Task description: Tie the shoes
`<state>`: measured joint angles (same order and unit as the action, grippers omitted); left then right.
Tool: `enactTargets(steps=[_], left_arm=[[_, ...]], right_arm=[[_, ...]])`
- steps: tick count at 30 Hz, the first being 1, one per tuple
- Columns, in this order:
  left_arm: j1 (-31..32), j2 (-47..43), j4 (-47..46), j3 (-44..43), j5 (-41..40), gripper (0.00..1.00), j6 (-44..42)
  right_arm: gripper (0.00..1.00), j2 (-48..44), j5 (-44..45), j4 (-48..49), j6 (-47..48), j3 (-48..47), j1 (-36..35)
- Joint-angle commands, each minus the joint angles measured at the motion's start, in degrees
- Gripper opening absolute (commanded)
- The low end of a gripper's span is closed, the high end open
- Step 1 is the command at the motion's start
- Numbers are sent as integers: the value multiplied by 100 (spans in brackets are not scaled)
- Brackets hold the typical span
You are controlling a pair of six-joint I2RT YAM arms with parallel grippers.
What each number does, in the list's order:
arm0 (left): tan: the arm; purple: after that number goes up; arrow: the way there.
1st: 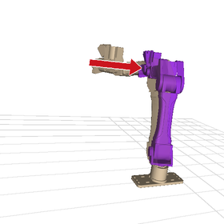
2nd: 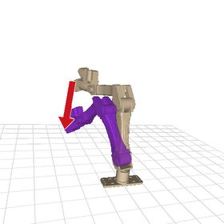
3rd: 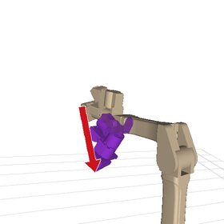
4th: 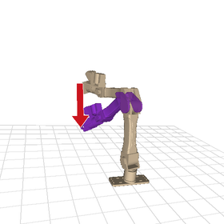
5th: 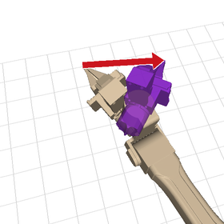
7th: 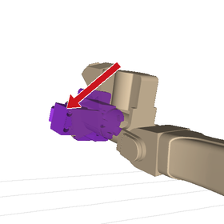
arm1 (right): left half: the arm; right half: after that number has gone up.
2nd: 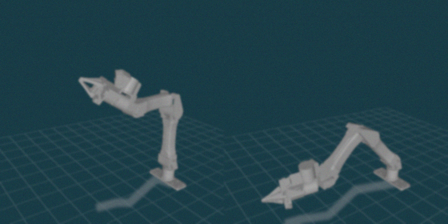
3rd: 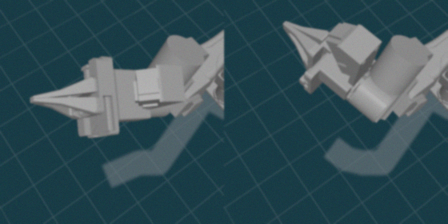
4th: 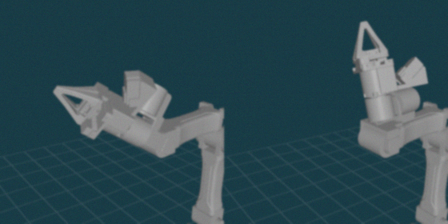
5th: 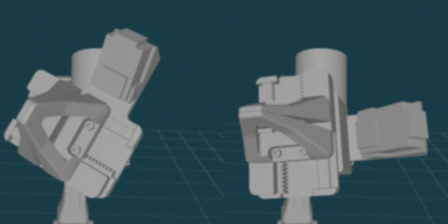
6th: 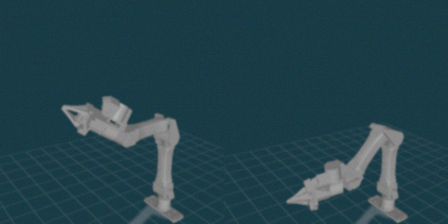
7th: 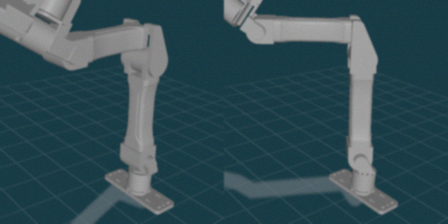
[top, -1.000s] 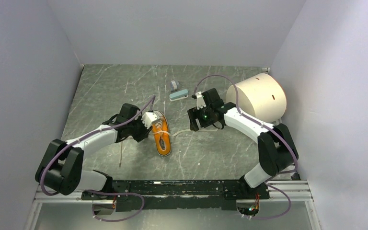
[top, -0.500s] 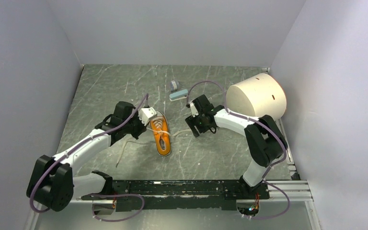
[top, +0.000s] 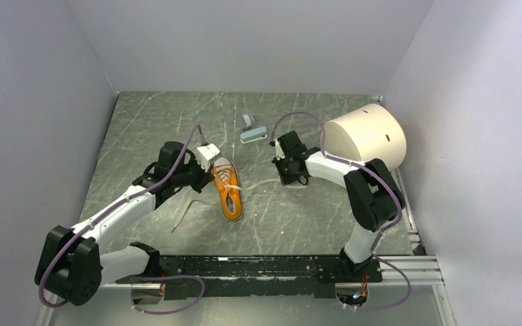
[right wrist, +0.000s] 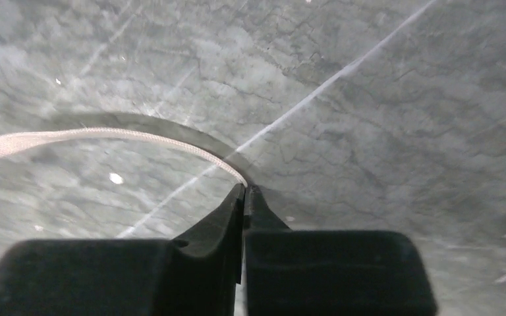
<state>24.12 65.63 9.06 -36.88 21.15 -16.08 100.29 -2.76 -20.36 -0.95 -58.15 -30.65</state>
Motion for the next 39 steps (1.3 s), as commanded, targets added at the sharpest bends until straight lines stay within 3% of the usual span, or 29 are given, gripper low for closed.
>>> enactTargets(steps=[1,6,12,15,19,24,31,39], left_arm=[[99,20,-1125,157,299,5,692],[233,98,-1604,303,372,5,935],[308,29,-2241,645,339,5,1514],[318,-85,-2660,947,201,5,1969],[314,-110,-2894,1109,120,5,2073],[316,-197,-2949,1163,71,5,2144],[321,-313,-3203,1429,85,5,2155],[319,-415,-3536,1620,293,5,2382]], right_arm=[[0,38,-405,26,-946,151,-11],[0,-665,-1207,576,-1587,219,-15],[0,-331,-2589,1361,-2510,-812,-2],[0,105,-3161,2521,-3780,-1196,-23],[0,888,-3439,4857,-5718,-1267,-293],[0,1855,-3058,5843,-6654,-1824,-960],[0,2552,-3461,4463,-6359,-2702,-1420],[0,2669,-5124,2466,-4851,-2662,-1376]])
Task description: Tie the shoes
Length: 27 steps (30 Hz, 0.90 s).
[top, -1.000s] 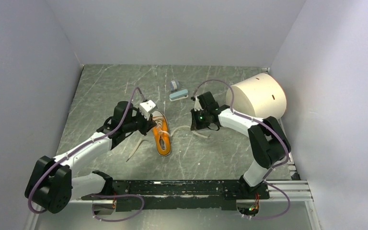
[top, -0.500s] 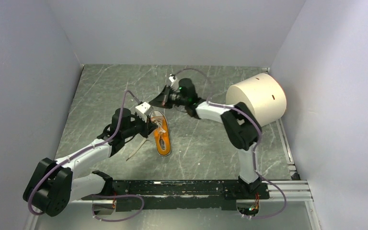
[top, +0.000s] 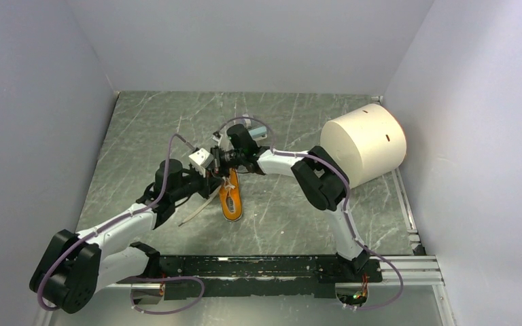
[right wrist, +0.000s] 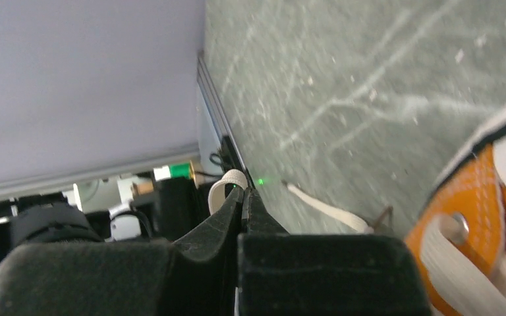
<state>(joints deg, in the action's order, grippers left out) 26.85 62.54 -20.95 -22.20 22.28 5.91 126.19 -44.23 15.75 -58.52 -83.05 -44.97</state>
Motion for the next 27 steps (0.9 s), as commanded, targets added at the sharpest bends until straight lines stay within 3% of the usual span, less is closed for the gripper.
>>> enactTargets(steps=[1,5,8,11,19,23,27], left_arm=[[46,-107,-613,174,214,5,235],[48,-60,-842,233,276,5,430],[48,-72,-827,227,279,5,471],[46,-127,-785,237,258,5,475],[39,112,-379,-75,334,5,476],[33,513,-58,-427,488,5,504],[-111,1081,474,-954,843,5,514]], right_arm=[[0,94,-1072,-1316,1112,-245,52],[8,254,-1411,-2048,1610,-549,22],[29,127,-1315,-2083,1618,-508,87],[41,186,-1242,-2652,1833,-808,194],[55,-16,-1057,-4284,2815,-1731,731],[57,-542,-917,-4561,3299,-1276,1066],[59,-1921,357,-3586,4225,241,1157]])
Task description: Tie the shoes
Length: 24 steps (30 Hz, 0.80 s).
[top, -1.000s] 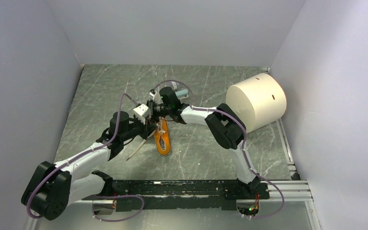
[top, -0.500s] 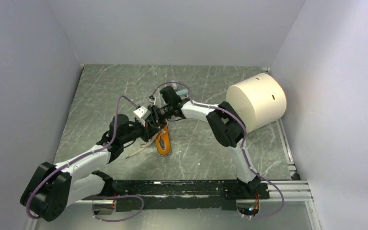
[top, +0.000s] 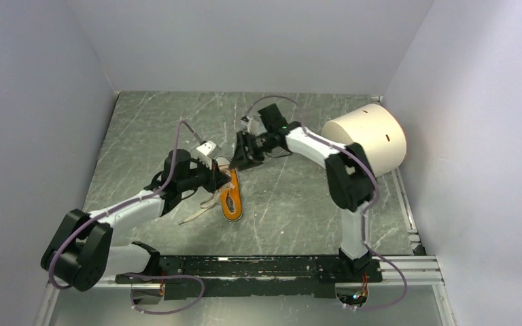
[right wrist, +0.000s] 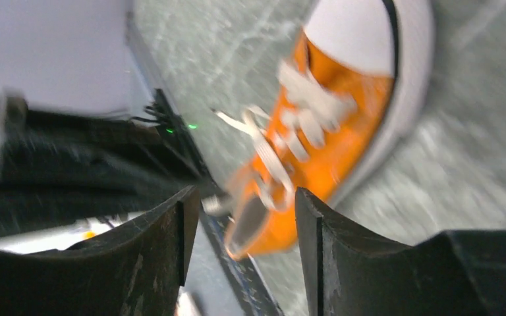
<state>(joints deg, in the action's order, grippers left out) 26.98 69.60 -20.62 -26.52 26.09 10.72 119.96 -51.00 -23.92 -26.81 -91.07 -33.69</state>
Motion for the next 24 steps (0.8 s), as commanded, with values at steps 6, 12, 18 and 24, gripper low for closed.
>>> enactTargets(steps=[6,12,18,24], left_arm=[[-354,1116,1074,-1153,833,5,-40],[-614,1621,1551,-1564,1123,5,-156],[-737,1941,1930,-1874,1187,5,-230],[-771,2179,2124,-2032,1212,5,-221]], right_arm=[[62,-2882,3271,1719,2693,2869,-654],[63,-3078,4062,2231,4837,3208,-2186],[61,-2026,4813,2953,5630,2797,-3001],[60,-1060,5749,3192,6379,2408,-3490]])
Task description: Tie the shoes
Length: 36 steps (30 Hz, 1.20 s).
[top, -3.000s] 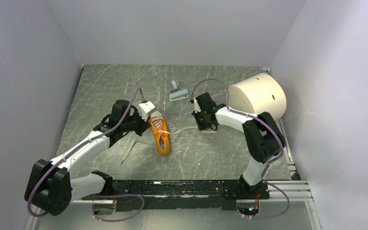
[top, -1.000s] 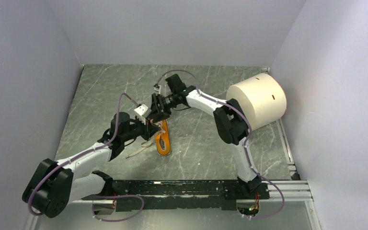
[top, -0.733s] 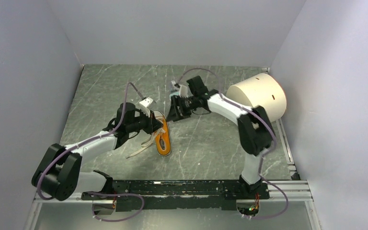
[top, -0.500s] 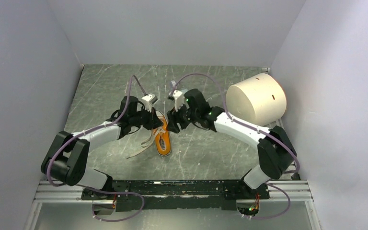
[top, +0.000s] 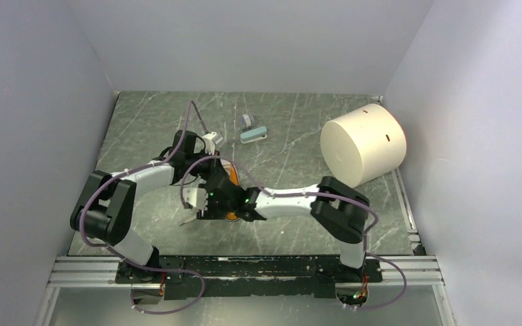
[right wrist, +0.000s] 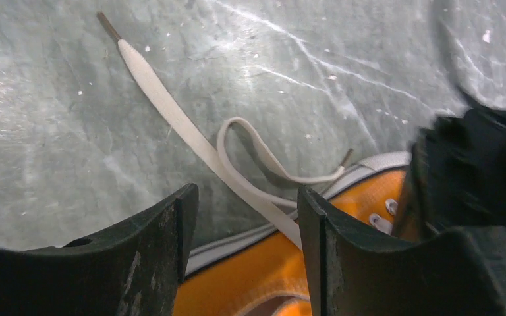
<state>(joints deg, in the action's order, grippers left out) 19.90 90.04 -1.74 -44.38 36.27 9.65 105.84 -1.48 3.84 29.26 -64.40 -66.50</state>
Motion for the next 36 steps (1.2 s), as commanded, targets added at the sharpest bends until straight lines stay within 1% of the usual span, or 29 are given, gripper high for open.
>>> enactTargets(steps=[1,6,11,13,16,20,25,32,36], left_arm=[[-69,167,315,-271,196,5,-143],[-116,175,330,-261,255,5,-170],[-127,128,221,-195,305,5,-83],[-127,121,233,-201,323,5,-90],[-136,87,221,-196,353,5,-105],[-142,66,218,-159,363,5,-93],[-149,94,218,-159,359,5,-121],[-156,84,217,-141,420,5,-73],[-162,91,218,-150,433,5,-86]], right_arm=[[60,434,827,354,847,-332,-226],[58,685,1234,328,1078,-493,-255],[52,856,1083,228,1182,-588,-274],[51,901,1009,214,1242,-588,-281],[52,943,964,225,1279,-590,-279],[56,950,772,85,1254,-669,-278],[59,1055,524,113,844,-810,-275],[62,1264,321,312,-326,-1094,-228],[63,1328,224,320,-492,-1099,-177]])
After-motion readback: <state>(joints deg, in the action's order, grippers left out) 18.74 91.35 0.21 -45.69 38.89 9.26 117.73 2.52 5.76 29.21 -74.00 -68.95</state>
